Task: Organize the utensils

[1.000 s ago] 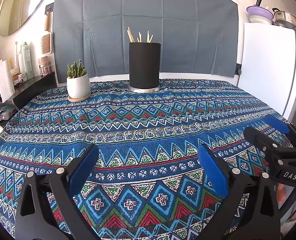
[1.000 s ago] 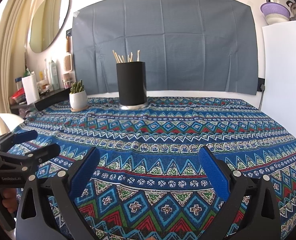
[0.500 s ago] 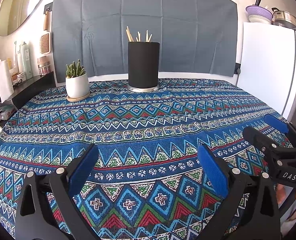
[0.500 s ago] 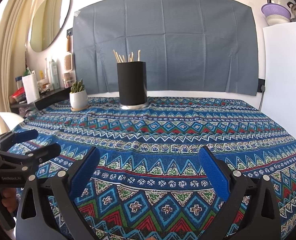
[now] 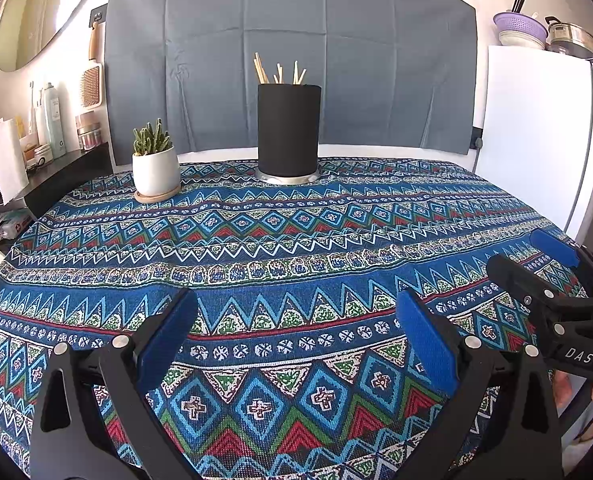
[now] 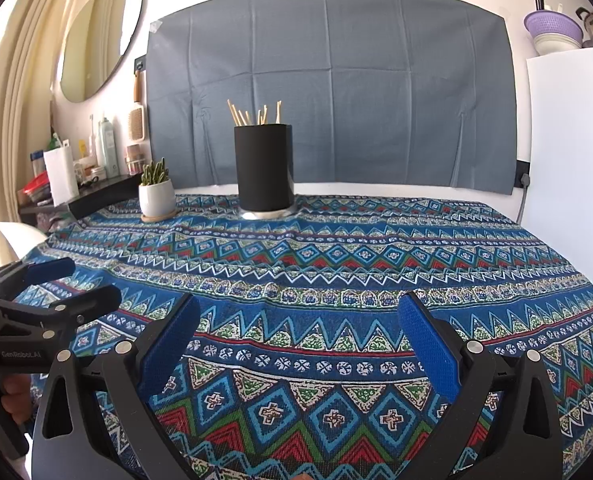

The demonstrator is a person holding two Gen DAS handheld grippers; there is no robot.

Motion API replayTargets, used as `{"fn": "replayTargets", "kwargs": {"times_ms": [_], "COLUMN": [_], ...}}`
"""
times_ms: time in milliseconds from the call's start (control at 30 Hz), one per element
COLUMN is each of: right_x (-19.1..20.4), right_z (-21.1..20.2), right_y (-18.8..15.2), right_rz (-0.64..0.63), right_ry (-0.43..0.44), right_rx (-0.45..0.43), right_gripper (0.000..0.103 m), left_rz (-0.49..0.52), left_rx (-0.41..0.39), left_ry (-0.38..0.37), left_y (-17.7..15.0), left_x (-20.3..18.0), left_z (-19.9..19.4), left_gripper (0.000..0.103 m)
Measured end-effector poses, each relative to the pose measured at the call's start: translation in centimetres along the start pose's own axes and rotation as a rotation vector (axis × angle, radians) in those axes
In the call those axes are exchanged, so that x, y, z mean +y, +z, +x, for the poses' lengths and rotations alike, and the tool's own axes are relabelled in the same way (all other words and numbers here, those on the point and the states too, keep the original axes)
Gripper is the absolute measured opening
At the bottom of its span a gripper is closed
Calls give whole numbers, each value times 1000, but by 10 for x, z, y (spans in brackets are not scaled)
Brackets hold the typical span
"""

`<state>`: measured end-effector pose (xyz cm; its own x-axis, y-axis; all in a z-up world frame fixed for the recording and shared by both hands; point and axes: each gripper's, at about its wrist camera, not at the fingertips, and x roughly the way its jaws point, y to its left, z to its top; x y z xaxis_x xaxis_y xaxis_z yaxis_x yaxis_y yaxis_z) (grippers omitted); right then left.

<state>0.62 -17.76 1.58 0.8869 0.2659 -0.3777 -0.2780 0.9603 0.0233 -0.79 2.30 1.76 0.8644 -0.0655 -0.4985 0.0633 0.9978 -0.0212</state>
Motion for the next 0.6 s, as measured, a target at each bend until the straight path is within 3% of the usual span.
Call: {"fn": "replayTargets", "kwargs": {"times_ms": [600], "right_x": [1], "right_z": [-2], "right_y": [-1], "right_rz": [-12], "right_ry": [-4], "right_rx": [-3], "right_gripper": [95], "left_rz": [0], "left_rx": [-1], "left_ry": [-2], "left_y": [-1], "left_x": [0], "left_z": [0], "left_gripper": [97]}}
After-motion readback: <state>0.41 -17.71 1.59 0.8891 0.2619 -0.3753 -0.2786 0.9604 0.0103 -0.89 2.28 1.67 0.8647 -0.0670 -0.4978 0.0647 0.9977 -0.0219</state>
